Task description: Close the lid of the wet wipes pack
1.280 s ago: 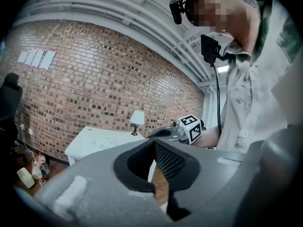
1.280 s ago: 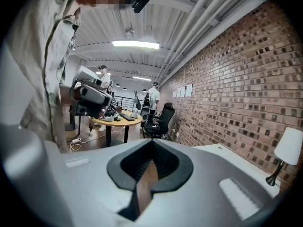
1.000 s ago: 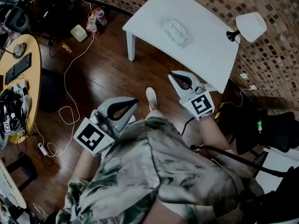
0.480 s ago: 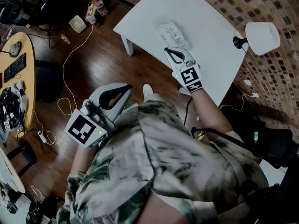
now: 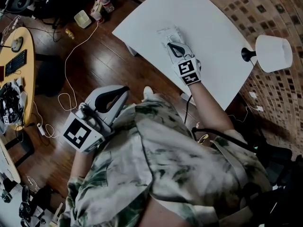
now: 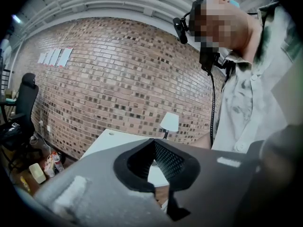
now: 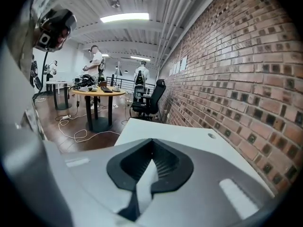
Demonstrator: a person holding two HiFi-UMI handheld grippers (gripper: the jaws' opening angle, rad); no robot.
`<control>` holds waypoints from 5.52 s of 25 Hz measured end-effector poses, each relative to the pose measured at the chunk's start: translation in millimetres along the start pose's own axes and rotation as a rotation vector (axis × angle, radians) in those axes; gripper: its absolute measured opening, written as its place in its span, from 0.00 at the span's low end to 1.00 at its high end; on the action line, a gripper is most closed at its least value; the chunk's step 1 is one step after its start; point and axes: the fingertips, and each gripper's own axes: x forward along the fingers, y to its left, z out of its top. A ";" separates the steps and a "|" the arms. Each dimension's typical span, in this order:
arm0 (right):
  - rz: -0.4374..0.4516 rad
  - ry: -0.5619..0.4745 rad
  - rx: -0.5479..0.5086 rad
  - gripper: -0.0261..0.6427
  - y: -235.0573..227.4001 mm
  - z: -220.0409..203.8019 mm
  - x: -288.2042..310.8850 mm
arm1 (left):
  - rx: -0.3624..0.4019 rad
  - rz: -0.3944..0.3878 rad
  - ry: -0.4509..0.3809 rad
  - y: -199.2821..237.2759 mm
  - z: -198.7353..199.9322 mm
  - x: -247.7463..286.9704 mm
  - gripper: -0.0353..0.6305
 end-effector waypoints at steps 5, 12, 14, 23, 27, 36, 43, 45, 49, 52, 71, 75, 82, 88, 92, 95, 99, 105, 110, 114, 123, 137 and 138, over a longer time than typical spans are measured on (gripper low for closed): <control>0.010 0.024 0.007 0.05 -19.9 -18.3 3.6 | -0.006 0.028 0.006 6.0 2.8 16.7 0.05; 0.021 0.046 0.054 0.05 -40.4 -37.5 6.9 | 0.001 0.036 0.003 13.5 9.9 29.1 0.05; 0.015 0.060 0.062 0.05 -45.1 -44.2 8.3 | -0.004 0.037 0.009 15.5 9.5 31.8 0.05; 0.025 0.079 0.089 0.05 -47.4 -58.3 14.0 | -0.008 0.029 0.022 20.2 10.5 39.2 0.05; 0.022 0.088 0.090 0.05 -48.4 -59.1 15.0 | 0.001 0.026 0.017 22.2 10.9 40.5 0.05; -0.003 0.087 0.096 0.05 -55.1 -61.3 16.8 | 0.022 0.024 0.001 16.8 10.1 18.6 0.05; -0.084 0.016 0.101 0.05 -45.2 -19.9 -22.2 | 0.062 0.014 -0.043 5.4 9.3 -26.9 0.05; -0.093 -0.002 0.104 0.05 -28.5 -3.3 -35.2 | 0.066 0.028 -0.008 6.1 -2.1 -48.8 0.05; -0.107 -0.041 0.102 0.05 13.5 23.6 -65.0 | 0.070 0.015 0.010 0.5 -16.4 -91.0 0.05; -0.112 -0.072 0.101 0.05 53.8 46.0 -89.9 | 0.065 0.004 0.011 -2.3 -26.0 -122.7 0.05; -0.134 -0.175 0.147 0.05 294.4 141.0 -242.1 | 0.071 -0.232 0.028 -67.3 -77.8 -230.2 0.05; -0.168 -0.187 0.157 0.05 307.0 139.9 -279.8 | 0.096 -0.281 0.038 -97.0 -83.2 -223.1 0.05; -0.185 -0.209 0.167 0.05 334.6 120.0 -357.0 | 0.134 -0.333 0.058 -168.6 -95.0 -202.3 0.05; -0.169 -0.224 0.190 0.05 363.9 86.5 -428.6 | 0.137 -0.307 0.054 -251.1 -112.7 -198.9 0.05; -0.113 -0.250 0.172 0.05 386.4 62.2 -465.1 | 0.128 -0.244 0.072 -303.4 -133.5 -208.2 0.05; -0.054 -0.256 0.166 0.05 406.3 47.6 -482.2 | 0.115 -0.205 0.088 -335.5 -148.6 -224.2 0.05; 0.006 -0.269 0.173 0.05 437.1 42.2 -491.3 | 0.103 -0.148 0.134 -357.1 -167.5 -256.9 0.05; 0.017 -0.312 0.165 0.05 471.1 56.3 -501.4 | 0.158 -0.127 0.108 -378.2 -166.4 -294.3 0.05; 0.028 -0.326 0.132 0.05 520.8 81.3 -499.4 | 0.182 -0.138 0.069 -390.6 -168.3 -347.3 0.05; 0.046 -0.335 0.118 0.05 579.3 110.0 -486.6 | 0.170 -0.141 0.049 -389.7 -180.6 -413.8 0.05; 0.028 -0.310 0.107 0.05 719.8 165.1 -466.5 | 0.129 -0.131 0.036 -361.4 -211.3 -569.2 0.05; -0.057 -0.260 0.067 0.05 796.9 166.1 -524.5 | 0.141 -0.250 -0.022 -411.5 -217.6 -607.1 0.05; -0.061 -0.261 0.065 0.05 800.5 162.9 -532.2 | 0.143 -0.258 -0.016 -417.6 -219.3 -605.2 0.05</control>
